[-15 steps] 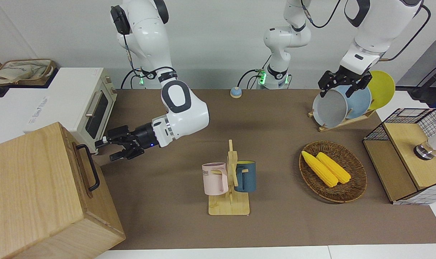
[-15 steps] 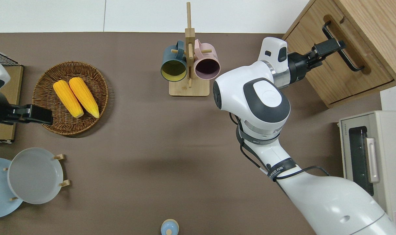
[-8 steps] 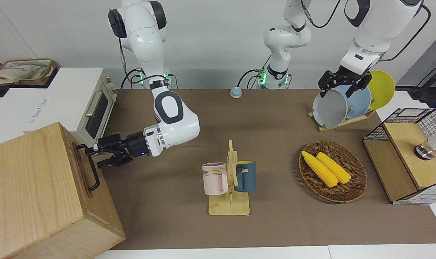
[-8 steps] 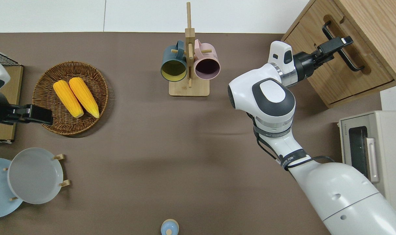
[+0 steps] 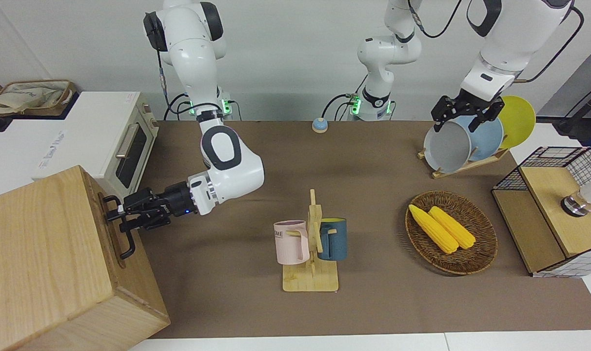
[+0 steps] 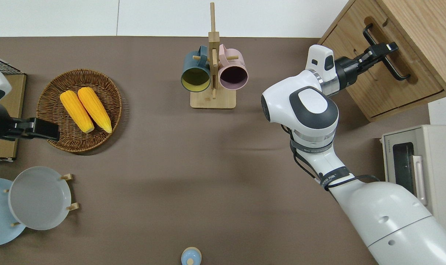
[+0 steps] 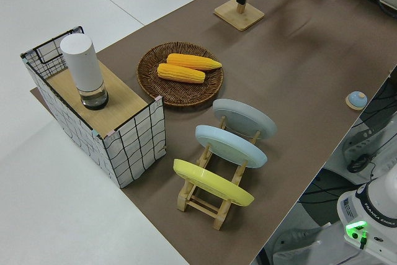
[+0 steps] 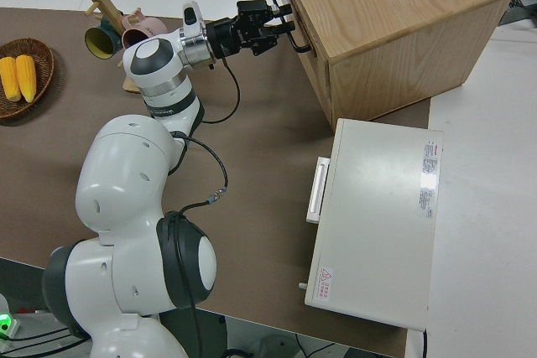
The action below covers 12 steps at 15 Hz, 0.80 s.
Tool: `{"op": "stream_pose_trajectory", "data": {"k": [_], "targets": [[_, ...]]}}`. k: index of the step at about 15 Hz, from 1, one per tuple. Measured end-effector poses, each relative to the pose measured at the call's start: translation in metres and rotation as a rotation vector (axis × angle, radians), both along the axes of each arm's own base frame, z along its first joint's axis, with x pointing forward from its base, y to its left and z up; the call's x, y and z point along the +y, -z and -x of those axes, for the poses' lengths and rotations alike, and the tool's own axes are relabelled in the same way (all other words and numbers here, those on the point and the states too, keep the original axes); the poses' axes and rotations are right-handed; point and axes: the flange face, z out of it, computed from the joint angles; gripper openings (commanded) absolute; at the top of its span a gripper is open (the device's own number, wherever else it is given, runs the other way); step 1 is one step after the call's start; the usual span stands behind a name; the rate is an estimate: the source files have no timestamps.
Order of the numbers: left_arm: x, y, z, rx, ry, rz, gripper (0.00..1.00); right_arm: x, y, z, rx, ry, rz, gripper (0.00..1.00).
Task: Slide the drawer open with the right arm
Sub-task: 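Close the right gripper on the black drawer handle, then pull the handle toward the robot with the right gripper, sliding the drawer out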
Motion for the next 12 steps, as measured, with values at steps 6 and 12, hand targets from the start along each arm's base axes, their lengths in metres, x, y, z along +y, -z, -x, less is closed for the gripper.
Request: {"op": "stream_pose_trajectory", "data": {"k": [6,12], "targets": [[0.000,0.000,0.000,0.000,0.000,0.000,0.99,0.010,0.006,0.005,-0.002,-0.002,-0.010,0.000],[0.000,0.000,0.000,0.000,0.000,0.000,0.99,0.043,0.005,0.019,-0.003,0.018,-0.024,0.000]]}}
